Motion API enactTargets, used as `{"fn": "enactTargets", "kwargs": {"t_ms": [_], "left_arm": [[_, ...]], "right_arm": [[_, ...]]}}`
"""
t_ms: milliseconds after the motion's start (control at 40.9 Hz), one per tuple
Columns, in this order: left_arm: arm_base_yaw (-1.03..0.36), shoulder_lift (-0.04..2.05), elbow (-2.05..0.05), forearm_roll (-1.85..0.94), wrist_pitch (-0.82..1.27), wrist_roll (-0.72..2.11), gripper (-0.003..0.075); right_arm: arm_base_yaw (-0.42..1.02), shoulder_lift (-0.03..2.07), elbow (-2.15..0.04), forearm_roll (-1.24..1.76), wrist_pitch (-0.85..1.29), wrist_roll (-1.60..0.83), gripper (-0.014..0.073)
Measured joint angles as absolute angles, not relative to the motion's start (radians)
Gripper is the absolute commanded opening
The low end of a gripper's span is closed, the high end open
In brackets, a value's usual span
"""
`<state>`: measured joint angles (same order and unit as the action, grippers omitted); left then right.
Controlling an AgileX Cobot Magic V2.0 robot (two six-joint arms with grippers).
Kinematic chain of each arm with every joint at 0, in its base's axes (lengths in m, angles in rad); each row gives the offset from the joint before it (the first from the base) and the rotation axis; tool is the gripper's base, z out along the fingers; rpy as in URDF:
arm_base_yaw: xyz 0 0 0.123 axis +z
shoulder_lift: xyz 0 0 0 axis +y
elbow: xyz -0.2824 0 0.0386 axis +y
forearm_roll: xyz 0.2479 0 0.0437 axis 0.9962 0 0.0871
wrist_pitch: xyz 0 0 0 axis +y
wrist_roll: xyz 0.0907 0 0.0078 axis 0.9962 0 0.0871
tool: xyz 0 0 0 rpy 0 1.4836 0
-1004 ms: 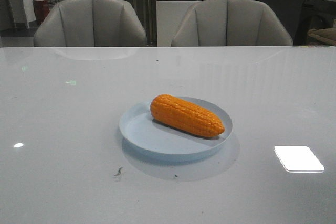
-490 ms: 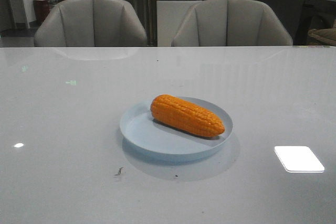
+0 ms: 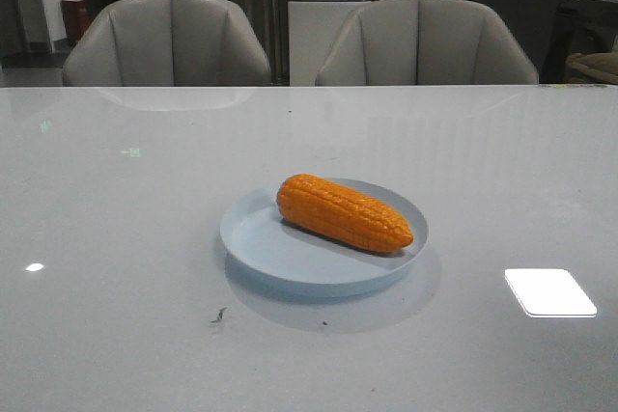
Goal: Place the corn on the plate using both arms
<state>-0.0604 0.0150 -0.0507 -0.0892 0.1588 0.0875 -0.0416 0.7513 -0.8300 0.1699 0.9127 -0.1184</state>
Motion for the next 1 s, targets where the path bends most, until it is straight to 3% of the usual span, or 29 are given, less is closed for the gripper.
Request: {"fn": "enactTargets", "kwargs": {"t_ms": [220, 1004], "left_arm": [[-0.06, -0.004, 0.005, -0.1, 0.042, 0.088, 0.0086], [-0.06, -0.004, 0.005, -0.106, 0.044, 0.088, 0.0086]], "right_arm": [[-0.042, 0.751, -0.83, 0.17, 0.913, -0.118, 0.0583], [-0.034, 0.751, -0.83, 0.17, 0.913, -0.117, 0.0583]]}}
